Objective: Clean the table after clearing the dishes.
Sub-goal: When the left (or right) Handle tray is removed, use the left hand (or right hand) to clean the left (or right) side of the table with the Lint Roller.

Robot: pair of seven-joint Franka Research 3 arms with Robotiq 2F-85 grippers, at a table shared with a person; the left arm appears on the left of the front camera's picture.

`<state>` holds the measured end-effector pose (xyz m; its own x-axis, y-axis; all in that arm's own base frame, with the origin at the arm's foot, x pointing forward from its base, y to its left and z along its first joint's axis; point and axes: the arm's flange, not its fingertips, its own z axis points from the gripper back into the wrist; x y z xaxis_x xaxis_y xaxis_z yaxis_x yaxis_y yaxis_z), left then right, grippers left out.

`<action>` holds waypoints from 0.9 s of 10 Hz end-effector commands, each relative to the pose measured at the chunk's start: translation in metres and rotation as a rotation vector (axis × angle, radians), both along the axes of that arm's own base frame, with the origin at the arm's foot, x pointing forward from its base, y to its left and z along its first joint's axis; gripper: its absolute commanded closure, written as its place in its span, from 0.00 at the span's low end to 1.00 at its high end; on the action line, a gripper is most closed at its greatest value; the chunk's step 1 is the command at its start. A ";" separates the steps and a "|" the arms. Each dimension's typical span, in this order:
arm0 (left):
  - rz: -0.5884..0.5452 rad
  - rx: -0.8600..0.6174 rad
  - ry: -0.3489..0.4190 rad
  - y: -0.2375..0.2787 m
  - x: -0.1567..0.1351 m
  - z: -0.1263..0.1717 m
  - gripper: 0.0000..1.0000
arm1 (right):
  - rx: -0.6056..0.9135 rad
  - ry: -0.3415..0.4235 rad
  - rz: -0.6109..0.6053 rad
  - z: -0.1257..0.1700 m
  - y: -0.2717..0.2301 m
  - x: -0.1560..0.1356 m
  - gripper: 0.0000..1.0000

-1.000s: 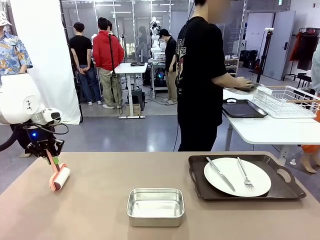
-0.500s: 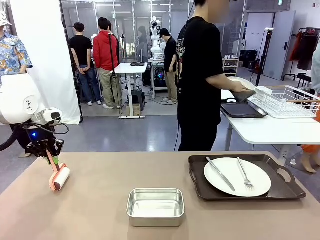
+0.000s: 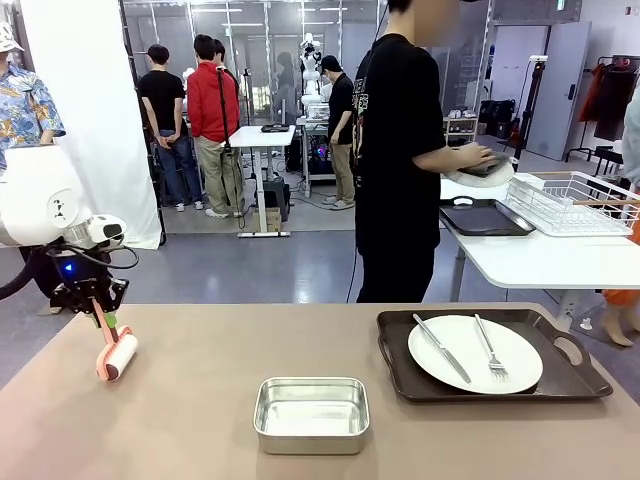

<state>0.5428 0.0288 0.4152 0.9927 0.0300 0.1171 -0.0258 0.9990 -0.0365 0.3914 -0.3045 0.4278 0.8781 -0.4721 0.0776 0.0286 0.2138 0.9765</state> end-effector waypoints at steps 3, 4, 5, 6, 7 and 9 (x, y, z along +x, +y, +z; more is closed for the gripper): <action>0.046 0.120 -0.089 0.002 -0.023 0.065 0.79 | -0.001 -0.003 0.000 0.003 0.001 -0.001 0.00; 0.044 0.130 -0.099 0.000 -0.032 0.086 0.79 | -0.001 -0.003 0.000 0.003 0.001 -0.001 0.00; 0.039 0.148 -0.113 -0.002 -0.040 0.109 0.79 | -0.001 -0.003 0.000 0.003 0.001 -0.001 0.00; 0.033 0.168 -0.131 -0.006 -0.047 0.125 0.79 | -0.001 -0.003 0.000 0.003 0.001 -0.001 0.00; 0.018 0.165 -0.146 -0.011 -0.054 0.138 0.79 | -0.001 -0.003 0.000 0.003 0.001 -0.001 0.00; -0.007 0.131 -0.141 -0.018 -0.072 0.154 0.79 | -0.001 -0.003 0.000 0.003 0.001 -0.001 0.00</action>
<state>0.4784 0.0131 0.5642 0.9647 -0.0063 0.2633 -0.0201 0.9950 0.0977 0.3914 -0.3045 0.4279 0.8781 -0.4721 0.0778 0.0284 0.2139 0.9764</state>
